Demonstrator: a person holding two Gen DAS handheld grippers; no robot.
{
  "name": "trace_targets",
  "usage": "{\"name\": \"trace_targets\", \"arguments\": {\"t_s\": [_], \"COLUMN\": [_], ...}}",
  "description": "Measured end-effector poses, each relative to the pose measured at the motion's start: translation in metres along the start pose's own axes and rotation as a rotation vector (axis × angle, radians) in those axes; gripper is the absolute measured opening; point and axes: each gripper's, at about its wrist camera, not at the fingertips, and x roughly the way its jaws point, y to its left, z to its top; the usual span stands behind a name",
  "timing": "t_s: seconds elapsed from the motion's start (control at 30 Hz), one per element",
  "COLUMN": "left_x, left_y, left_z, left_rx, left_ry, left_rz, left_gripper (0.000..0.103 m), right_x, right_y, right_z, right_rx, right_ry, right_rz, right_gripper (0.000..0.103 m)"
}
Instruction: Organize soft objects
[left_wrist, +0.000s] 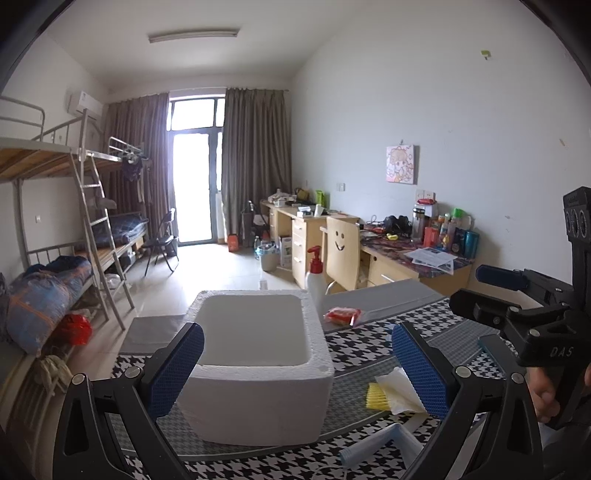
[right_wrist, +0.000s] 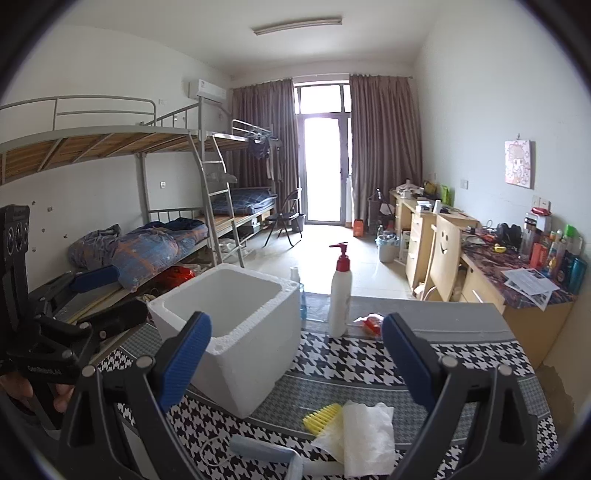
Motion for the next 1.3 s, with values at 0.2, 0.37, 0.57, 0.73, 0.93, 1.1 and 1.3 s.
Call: {"name": "trace_targets", "arguments": {"t_s": [0.2, 0.37, 0.57, 0.73, 0.93, 1.1, 1.3], "left_x": [-0.001, 0.0, 0.003, 0.004, 0.006, 0.012, 0.019], "left_y": [-0.009, -0.018, -0.023, -0.029, -0.035, -0.04, -0.04], "left_z": [-0.007, -0.01, -0.018, -0.023, -0.032, -0.041, -0.048], "left_rx": [0.009, 0.026, 0.017, 0.036, 0.05, 0.062, 0.065], "left_ry": [-0.01, -0.028, -0.022, -0.018, 0.006, 0.027, 0.053], "left_rz": [-0.029, -0.033, -0.06, -0.072, -0.09, -0.107, -0.109], "left_gripper": [0.102, 0.102, 0.102, 0.102, 0.102, 0.102, 0.102], "right_x": [-0.005, -0.008, -0.013, -0.013, -0.015, -0.015, -0.015], "right_y": [-0.011, -0.017, -0.021, -0.023, -0.028, -0.033, -0.041], "right_z": [-0.008, -0.014, -0.023, -0.029, -0.037, -0.044, -0.052], "right_rx": [0.022, 0.034, 0.042, 0.048, 0.06, 0.068, 0.085], "right_ry": [-0.003, -0.003, -0.005, 0.001, 0.008, 0.022, 0.031], "right_rz": [-0.028, -0.047, -0.061, -0.067, -0.07, -0.076, -0.121], "right_gripper": [0.096, 0.096, 0.096, 0.096, 0.096, 0.096, 0.096]}}
